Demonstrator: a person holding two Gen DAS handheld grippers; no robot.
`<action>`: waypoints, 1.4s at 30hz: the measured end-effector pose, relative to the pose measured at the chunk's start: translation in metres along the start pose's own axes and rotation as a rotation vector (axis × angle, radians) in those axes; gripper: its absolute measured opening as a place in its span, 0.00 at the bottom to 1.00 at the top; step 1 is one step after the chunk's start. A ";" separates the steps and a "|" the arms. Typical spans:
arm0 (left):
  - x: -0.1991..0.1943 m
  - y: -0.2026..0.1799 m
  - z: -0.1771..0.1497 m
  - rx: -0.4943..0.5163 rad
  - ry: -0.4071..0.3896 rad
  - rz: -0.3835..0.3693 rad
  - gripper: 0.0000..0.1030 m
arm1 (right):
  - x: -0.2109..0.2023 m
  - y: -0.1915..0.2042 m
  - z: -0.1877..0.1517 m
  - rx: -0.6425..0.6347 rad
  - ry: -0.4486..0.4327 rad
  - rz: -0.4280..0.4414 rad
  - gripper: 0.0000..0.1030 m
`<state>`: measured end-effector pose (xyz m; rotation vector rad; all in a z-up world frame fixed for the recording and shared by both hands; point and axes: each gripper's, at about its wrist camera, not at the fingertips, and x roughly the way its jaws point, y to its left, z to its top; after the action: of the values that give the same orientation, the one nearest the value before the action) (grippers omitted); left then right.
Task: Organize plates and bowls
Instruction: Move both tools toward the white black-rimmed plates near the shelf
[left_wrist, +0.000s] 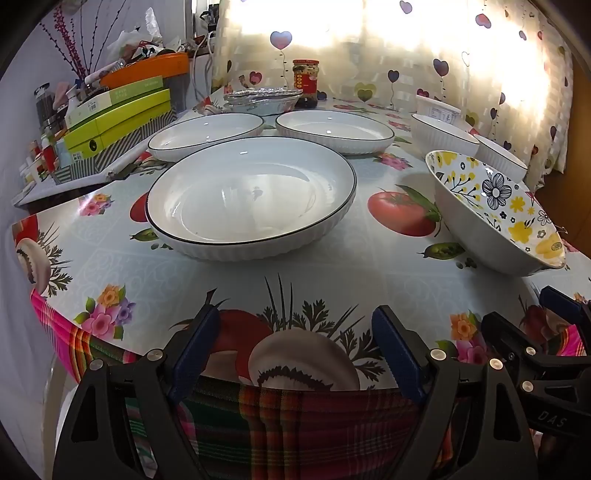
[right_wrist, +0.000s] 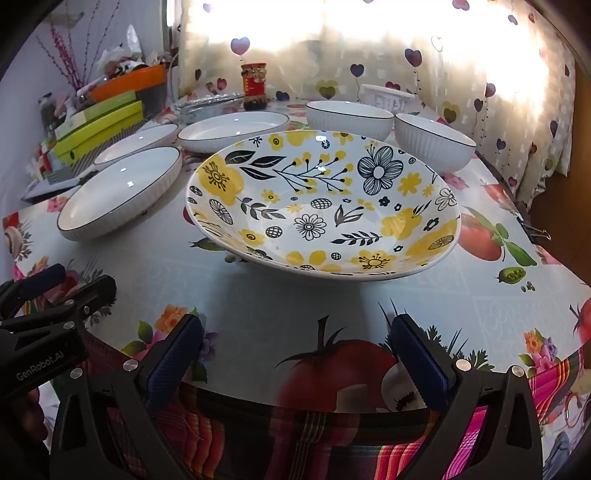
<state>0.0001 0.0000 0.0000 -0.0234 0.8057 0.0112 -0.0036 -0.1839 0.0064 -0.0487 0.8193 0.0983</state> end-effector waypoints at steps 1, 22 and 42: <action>0.000 0.000 0.000 0.000 -0.001 0.000 0.82 | 0.000 0.000 0.000 0.000 -0.002 0.000 1.00; -0.001 0.000 0.000 0.001 -0.003 0.001 0.82 | 0.000 0.002 0.001 -0.003 -0.007 -0.001 1.00; -0.043 0.011 0.017 0.008 -0.097 0.038 0.82 | -0.029 0.004 0.014 -0.007 -0.071 0.047 1.00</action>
<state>-0.0178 0.0110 0.0428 -0.0004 0.7092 0.0444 -0.0132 -0.1808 0.0375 -0.0324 0.7489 0.1460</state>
